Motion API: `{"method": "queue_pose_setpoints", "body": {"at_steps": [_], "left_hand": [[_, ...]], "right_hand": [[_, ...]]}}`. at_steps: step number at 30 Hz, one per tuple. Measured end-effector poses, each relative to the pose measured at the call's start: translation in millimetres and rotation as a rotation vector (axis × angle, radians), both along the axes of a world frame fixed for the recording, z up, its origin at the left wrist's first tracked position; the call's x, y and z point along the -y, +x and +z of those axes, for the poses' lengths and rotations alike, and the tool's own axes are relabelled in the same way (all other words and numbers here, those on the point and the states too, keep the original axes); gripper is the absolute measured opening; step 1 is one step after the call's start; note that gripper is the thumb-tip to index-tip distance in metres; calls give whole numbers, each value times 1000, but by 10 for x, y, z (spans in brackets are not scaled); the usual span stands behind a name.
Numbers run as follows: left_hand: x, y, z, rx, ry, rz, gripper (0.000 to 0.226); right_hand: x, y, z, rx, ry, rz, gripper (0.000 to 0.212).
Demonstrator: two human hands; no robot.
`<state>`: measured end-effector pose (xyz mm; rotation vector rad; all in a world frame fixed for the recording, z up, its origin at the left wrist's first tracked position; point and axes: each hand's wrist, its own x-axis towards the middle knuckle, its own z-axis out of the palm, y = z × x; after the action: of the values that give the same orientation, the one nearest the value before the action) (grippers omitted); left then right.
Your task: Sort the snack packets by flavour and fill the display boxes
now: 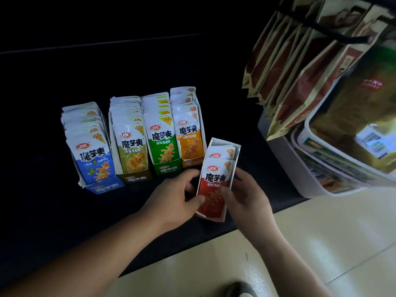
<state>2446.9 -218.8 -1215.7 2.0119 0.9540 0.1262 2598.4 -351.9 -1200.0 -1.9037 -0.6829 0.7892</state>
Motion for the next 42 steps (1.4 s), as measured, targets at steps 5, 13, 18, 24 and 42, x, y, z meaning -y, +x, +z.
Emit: {"method": "queue_pose_setpoints", "body": {"at_steps": [5,13,18,24,42], "left_hand": [[42,121,-27,81,23,73,34],[38,510,138,-37,288,279,15],[119,489,130,-12,166,223,26],[263,237,127,114,-241,180,39],[-143,244,117,162,-222,226,80]], "right_hand": [[-18,-19,-21,106,-3,-30,43],[53,30,-19,173,41,40,50],[74,52,-32,132,21,63,57],[184,107,-46,158,-275,238,97],[-898,525,-410,170,11,44,94]]}}
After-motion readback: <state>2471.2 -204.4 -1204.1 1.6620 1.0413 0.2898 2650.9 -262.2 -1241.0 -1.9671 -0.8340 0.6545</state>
